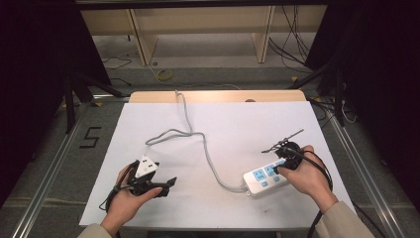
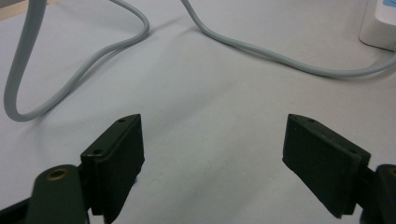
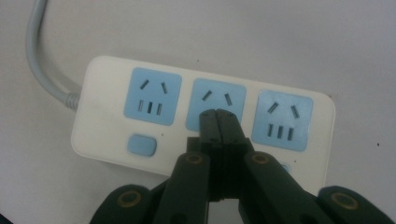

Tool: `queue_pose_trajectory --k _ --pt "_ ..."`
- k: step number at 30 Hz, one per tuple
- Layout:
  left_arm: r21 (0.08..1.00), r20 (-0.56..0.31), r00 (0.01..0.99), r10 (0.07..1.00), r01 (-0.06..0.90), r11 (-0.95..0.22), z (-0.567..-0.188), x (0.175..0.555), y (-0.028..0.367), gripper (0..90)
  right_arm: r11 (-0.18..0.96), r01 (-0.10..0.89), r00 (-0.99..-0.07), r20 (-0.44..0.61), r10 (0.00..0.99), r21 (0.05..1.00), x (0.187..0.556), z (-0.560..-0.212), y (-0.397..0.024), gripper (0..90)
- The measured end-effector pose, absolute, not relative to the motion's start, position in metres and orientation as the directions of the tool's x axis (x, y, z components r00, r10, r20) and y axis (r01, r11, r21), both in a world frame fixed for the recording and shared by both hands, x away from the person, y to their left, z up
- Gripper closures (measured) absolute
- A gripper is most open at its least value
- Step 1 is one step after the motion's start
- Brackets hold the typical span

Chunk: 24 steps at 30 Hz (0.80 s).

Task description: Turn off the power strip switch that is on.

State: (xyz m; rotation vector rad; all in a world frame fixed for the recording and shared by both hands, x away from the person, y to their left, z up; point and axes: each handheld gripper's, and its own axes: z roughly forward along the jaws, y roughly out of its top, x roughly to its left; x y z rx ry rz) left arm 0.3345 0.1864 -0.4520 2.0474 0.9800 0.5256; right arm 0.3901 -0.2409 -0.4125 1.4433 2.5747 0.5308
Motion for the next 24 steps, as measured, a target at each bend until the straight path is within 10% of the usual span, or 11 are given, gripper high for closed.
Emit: queue_pose_trajectory --k 24 --pt "0.794 0.030 0.618 0.785 0.462 -0.395 -0.452 0.335 0.186 19.8 0.324 0.586 -0.619 0.153 0.770 0.743 0.370 -0.425 -0.268 79.4"
